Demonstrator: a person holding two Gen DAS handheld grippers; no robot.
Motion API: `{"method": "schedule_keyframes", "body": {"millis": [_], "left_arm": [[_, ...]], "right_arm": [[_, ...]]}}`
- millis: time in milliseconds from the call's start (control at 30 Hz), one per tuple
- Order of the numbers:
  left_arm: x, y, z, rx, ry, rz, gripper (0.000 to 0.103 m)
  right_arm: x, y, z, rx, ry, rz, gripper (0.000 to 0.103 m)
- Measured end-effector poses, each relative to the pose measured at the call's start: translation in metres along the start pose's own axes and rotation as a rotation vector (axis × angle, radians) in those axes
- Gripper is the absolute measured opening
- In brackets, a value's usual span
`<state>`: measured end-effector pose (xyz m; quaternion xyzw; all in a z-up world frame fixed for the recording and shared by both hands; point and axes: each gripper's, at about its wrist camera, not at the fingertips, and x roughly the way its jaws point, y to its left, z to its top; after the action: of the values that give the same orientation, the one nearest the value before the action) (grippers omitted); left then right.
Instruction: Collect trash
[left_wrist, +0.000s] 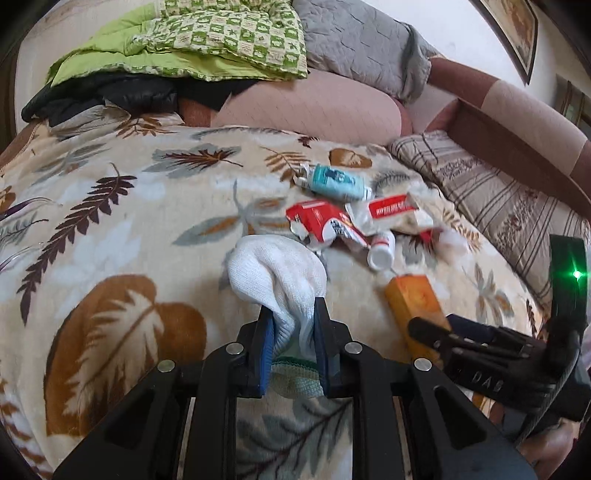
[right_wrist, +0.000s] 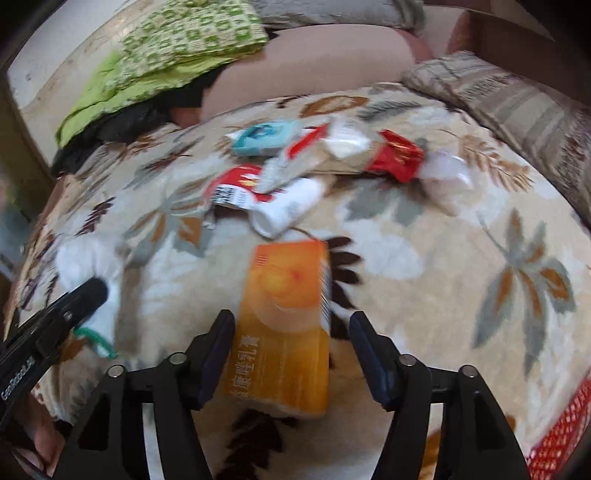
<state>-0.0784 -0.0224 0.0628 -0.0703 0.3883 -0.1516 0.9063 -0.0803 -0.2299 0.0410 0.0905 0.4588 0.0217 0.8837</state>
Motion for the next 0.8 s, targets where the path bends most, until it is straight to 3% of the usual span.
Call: {"method": "schedule_keyframes", "body": {"millis": [367, 400, 433, 533, 800], "left_arm": [[-0.015, -0.009, -0.022, 0.062, -0.021, 0.003, 0.019], [-0.014, -0.01, -0.023, 0.076, -0.032, 0.013, 0.019], [-0.013, -0.011, -0.024, 0.09, -0.04, 0.026, 0.019], [-0.007, -0.011, -0.024, 0.085, -0.03, 0.006, 0.019], [-0.006, -0.018, -0.024, 0.136, -0.088, 0.063, 0.019]], "right_arm": [[-0.013, 0.016, -0.021, -0.107, -0.026, -0.076, 0.07], [-0.01, 0.016, -0.021, -0.107, -0.018, -0.078, 0.066], [-0.007, 0.015, -0.021, -0.102, -0.009, -0.083, 0.051], [-0.007, 0.016, -0.02, -0.098, -0.025, -0.092, 0.051], [-0.055, 0.022, -0.025, -0.089, -0.233, -0.119, 0.051]]}}
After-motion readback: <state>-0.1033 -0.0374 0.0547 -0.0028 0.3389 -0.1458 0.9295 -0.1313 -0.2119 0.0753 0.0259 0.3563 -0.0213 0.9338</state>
